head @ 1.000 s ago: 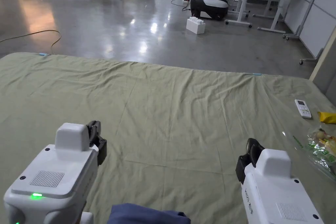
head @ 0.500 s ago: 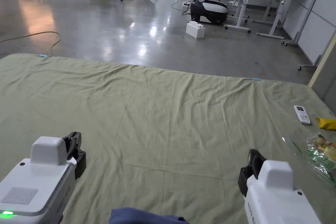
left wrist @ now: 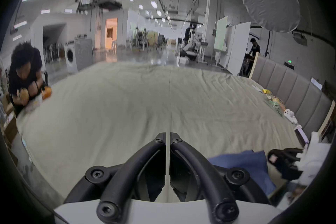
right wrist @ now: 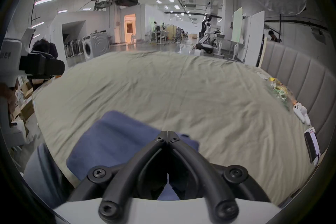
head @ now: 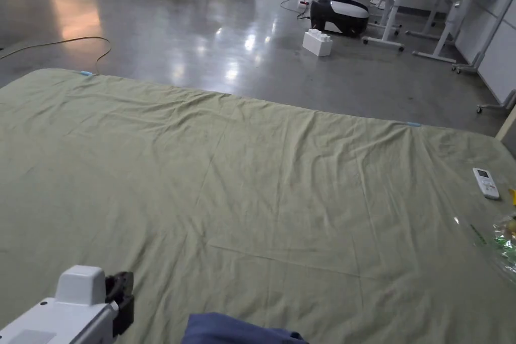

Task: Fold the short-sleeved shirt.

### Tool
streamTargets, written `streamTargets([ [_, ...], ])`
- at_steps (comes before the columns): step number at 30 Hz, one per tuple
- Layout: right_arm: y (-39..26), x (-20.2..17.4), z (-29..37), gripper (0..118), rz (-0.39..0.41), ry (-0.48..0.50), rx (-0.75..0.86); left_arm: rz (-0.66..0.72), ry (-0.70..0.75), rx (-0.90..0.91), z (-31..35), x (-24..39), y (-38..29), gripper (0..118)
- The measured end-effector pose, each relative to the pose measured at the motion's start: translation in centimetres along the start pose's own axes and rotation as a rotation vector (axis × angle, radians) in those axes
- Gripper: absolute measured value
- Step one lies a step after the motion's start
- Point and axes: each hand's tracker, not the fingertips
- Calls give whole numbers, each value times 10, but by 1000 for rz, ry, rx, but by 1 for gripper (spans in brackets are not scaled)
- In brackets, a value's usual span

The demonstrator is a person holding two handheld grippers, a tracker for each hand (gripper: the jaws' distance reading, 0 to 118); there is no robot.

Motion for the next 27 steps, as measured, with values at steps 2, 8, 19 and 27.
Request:
streamTargets([
  [2,-11,-7,-11,0,31,-9,-26,34,-38,-57,-5,-5,-10,6],
  [8,-34,-2,-27,0,18,-76,-74,187,-266,-280,-35,-19,-34,79],
  [19,-45,6,-29,0,17,-80,-57,447,-677,-573,-111,-11,-65,84],
  [27,-45,7,-27,0,12,-86,-47,515,-742,-578,-129,3,-74,77],
])
